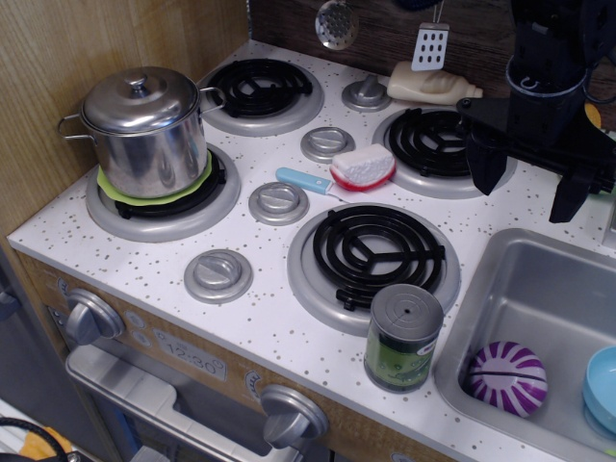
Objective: Take lid off pot or pan
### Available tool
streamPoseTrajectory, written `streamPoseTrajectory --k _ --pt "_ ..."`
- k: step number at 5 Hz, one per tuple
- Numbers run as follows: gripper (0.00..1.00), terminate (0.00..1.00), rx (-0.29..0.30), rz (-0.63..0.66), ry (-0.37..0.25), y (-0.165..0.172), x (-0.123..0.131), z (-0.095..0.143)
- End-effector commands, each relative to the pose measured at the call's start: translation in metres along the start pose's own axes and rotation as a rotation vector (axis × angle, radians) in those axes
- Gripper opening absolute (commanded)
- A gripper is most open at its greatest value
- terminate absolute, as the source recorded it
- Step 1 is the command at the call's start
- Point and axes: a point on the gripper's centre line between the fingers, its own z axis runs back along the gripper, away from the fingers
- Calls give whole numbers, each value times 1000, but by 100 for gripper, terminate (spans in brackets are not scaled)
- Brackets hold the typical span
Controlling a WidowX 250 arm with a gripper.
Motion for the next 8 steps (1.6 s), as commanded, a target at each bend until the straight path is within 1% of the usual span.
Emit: streamPoseTrajectory --k 1,2,3,4,5,6,7,8 --pt "100 0 0 0 0 0 0 0" --pt "100 0 18 -61 32 19 1 7" --pt "100 0 67 -140 91 56 -1 34" --pt "100 0 133 -240 138 99 -11 56" --pt "100 0 150 -350 173 146 -18 67" --pt "100 0 176 -413 203 192 -28 76" --pt "100 0 145 -475 218 232 -37 84" --pt "100 0 162 -508 223 251 -44 93"
